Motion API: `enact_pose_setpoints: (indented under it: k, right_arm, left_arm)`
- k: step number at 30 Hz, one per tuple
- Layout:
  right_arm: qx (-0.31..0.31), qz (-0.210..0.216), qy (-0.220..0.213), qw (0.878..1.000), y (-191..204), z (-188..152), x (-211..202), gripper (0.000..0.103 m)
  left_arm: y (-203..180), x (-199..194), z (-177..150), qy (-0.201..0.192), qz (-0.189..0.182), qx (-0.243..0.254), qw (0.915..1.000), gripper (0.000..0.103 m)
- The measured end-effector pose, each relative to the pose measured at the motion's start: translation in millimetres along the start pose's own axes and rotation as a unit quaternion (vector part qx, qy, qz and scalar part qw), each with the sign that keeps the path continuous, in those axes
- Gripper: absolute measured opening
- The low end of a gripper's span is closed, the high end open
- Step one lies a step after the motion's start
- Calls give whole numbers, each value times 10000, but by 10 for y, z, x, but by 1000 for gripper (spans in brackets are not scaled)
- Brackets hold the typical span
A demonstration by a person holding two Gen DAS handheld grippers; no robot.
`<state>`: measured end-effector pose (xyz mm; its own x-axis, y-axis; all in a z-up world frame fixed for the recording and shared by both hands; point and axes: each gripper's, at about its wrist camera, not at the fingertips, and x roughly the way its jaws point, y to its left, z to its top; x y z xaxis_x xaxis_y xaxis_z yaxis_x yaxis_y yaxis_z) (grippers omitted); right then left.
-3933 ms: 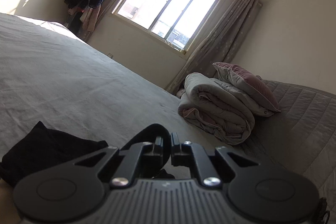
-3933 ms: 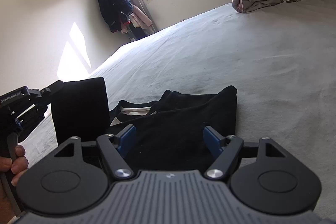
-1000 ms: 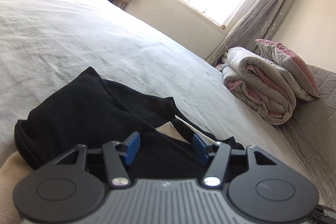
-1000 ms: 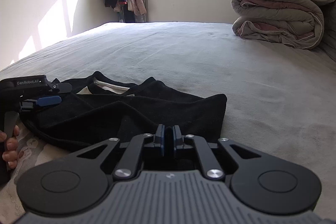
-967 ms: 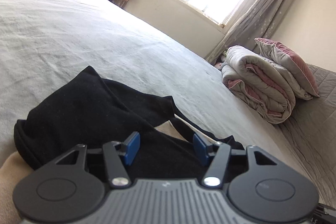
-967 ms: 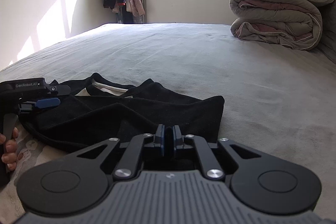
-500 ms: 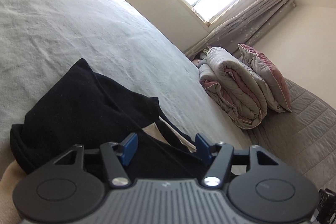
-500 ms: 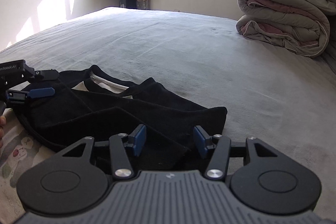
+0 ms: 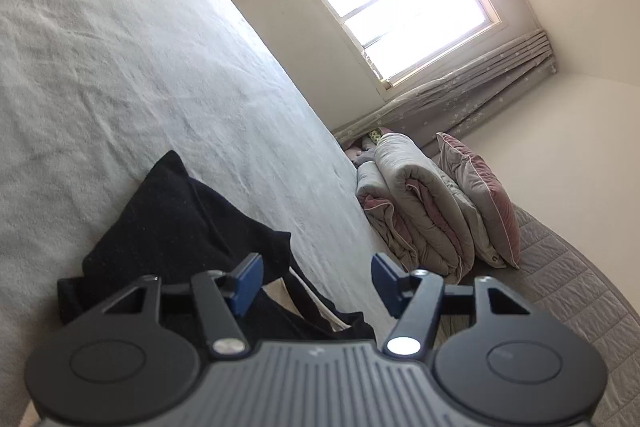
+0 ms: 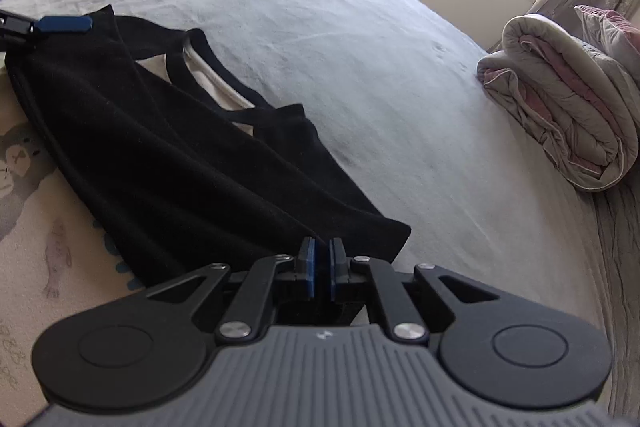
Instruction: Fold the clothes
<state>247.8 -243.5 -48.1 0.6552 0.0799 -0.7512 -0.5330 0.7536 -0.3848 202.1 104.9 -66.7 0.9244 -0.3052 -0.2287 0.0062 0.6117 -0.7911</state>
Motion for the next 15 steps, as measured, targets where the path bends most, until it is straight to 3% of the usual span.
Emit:
enact_pose_setpoints:
  k: [1,3,6,10,13,15]
  right_arm:
    - [-107,-55,93,9999,28,-5,41,11]
    - [-157,-160,63,9997,58,25,51,26]
    - [395,355,-397,9978,-17,171,-49,43]
    - [1084,1469,-803,9799,30,448,26,44]
    - [1213,2012,-928,9676,188,643,193,44]
    - [1151,2086,-900,9670,313,704,329,41]
  left_arm:
    - [-7,-71,56,-140,93,83,9998,62]
    - [25,-166,157,-312,580,278,9974,62]
    - [219,-220,238,-378,1117,117,9930,61]
    - [419,-170,225,-177,913,-361,9950,50]
    - [423,-116,177,-108,893,-305,9955,48]
    - [441,-62,153,-53,933,-286,9952,48]
